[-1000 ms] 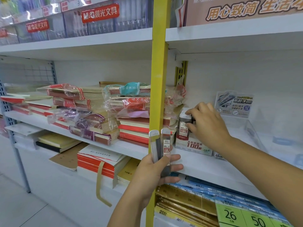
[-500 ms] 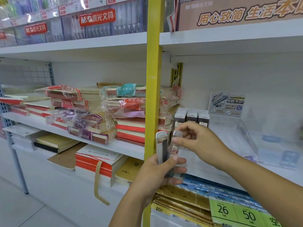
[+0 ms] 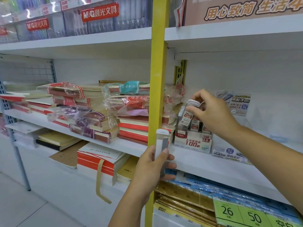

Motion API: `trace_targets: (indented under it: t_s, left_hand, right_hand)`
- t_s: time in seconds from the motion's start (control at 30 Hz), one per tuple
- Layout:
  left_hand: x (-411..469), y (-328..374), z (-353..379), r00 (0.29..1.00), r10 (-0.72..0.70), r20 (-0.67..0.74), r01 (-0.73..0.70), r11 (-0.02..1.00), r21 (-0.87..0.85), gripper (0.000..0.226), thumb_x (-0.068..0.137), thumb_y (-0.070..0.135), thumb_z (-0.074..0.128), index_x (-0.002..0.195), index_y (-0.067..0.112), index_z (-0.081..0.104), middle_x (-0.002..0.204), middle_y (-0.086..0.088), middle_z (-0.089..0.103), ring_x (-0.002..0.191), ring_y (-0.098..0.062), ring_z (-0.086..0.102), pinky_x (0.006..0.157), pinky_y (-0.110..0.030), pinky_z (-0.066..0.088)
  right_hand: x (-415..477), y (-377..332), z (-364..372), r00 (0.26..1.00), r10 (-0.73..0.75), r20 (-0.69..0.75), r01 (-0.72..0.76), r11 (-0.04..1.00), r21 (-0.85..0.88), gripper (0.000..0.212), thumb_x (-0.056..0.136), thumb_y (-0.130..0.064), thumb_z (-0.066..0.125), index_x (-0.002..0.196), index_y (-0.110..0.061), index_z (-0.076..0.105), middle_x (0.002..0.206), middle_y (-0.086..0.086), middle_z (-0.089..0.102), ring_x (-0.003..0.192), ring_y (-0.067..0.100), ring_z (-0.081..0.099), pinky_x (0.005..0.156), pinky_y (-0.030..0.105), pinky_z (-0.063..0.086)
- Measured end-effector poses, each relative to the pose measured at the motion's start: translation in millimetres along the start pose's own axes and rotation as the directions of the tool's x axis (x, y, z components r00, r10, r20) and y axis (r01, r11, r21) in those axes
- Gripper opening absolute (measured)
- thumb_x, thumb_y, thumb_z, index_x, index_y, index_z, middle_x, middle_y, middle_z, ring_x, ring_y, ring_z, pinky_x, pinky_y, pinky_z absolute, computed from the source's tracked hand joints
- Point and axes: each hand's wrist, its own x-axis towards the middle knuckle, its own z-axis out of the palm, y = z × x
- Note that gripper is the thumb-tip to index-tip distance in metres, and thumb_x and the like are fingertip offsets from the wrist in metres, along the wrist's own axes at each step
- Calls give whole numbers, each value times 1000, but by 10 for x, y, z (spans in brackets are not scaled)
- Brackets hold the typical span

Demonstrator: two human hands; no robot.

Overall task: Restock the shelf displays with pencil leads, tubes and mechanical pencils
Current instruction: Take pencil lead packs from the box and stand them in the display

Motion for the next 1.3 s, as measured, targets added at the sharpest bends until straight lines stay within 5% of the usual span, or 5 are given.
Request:
trace_targets:
  t_s: [0.5, 0.73, 0.9, 1.17, 1.3]
  left_hand:
    - [44, -48, -11, 1000, 21, -8, -21, 999, 49, 15, 95, 38, 62, 89, 29, 73, 79, 3, 72, 66, -8, 66, 63, -25, 58]
    - [61, -30, 161, 992, 69, 107, -76, 995, 66, 22, 101, 37, 53, 92, 32, 73, 81, 6, 69, 69, -5, 61, 62, -19, 50]
    - [57, -54, 256, 982, 60, 181, -91, 981, 171, 32, 103, 46, 44, 98, 38, 74, 108, -4, 68, 86, -6, 65, 88, -31, 57]
    - [100, -69, 412, 957, 251, 148, -281, 927, 246, 35, 95, 35, 65, 119, 59, 62, 115, 30, 63, 106, 15, 56, 85, -12, 49]
    - [160, -143, 579, 912, 410, 27, -383, 826, 414, 52, 88, 33, 74, 129, 54, 50, 119, 33, 52, 112, 18, 46, 83, 0, 42]
  right_hand:
    - [-122, 139, 262, 995, -87, 52, 100, 928, -359, 26, 92, -23, 62, 117, -18, 66, 102, -6, 44, 105, 17, 47, 79, 28, 39]
    - [-591, -112, 54, 959, 103, 265, -193, 920, 341, 20, 93, -28, 60, 107, -41, 66, 93, -15, 66, 76, 2, 61, 68, 11, 48]
    - [-631, -74, -87, 943, 178, 281, -307, 790, 531, 15, 89, -8, 66, 98, -20, 70, 83, 1, 71, 65, 15, 67, 58, 21, 53]
    - [-760, 37, -158, 878, 230, 419, -468, 589, 659, 26, 89, -12, 66, 113, -22, 65, 101, 5, 74, 88, 23, 72, 74, 24, 56]
    - [-687, 47, -209, 925, 289, 245, -377, 767, 520, 23, 91, -17, 64, 109, -29, 59, 92, -1, 76, 78, 19, 73, 70, 31, 58]
